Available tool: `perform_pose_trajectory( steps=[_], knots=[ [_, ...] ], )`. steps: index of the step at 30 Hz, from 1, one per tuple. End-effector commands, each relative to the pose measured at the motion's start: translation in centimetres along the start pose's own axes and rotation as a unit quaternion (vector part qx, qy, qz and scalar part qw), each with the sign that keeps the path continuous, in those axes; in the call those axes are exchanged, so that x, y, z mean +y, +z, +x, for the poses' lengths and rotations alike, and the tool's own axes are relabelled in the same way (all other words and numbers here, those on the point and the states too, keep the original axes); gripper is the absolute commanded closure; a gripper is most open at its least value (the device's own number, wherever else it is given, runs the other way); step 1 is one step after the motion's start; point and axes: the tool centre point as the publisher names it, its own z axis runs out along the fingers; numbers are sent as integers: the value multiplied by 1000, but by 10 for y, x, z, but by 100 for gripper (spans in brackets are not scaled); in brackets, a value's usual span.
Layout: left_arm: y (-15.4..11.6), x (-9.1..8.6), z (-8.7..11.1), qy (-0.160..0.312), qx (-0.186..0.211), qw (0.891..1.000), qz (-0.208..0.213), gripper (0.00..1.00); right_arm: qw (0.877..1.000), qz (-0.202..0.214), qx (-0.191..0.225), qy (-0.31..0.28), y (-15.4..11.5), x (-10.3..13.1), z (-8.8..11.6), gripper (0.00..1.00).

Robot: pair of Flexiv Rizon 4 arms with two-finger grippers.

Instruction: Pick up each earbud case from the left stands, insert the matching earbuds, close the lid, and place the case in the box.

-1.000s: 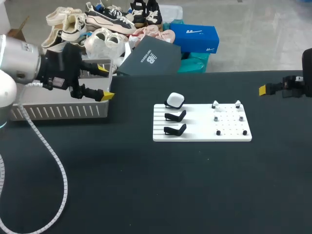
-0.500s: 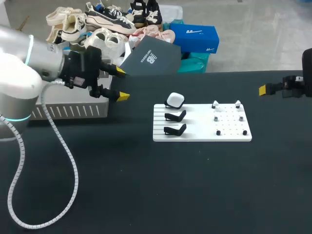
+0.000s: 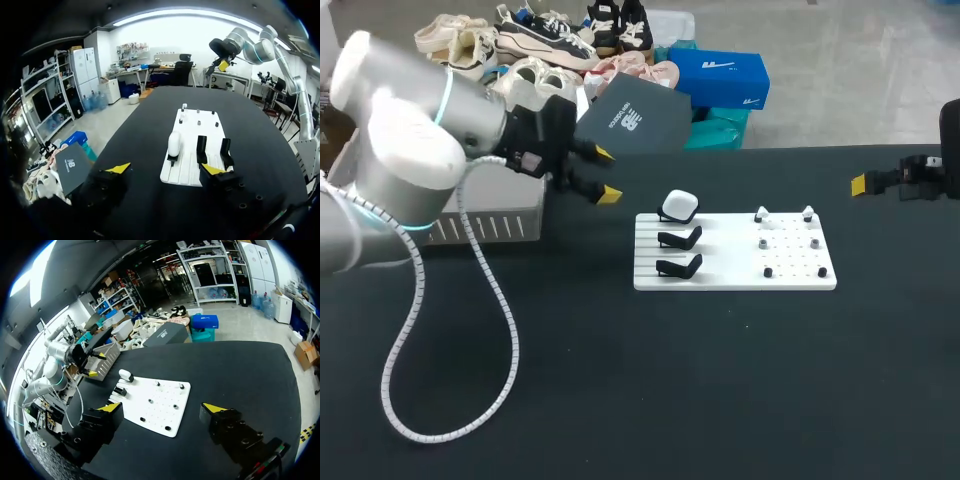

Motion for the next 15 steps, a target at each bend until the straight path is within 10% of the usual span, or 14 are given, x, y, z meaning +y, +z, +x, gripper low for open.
perform_pose_trajectory(
  steps=[1, 15],
  knots=[
    [25, 12, 0, -3, -1, 999, 37, 29, 1000, 0, 0, 0, 0, 0, 0, 0],
    [58, 10, 4, -4, -14, 999, 42, 36, 1000, 0, 0, 0, 0, 0, 0, 0]
  ],
)
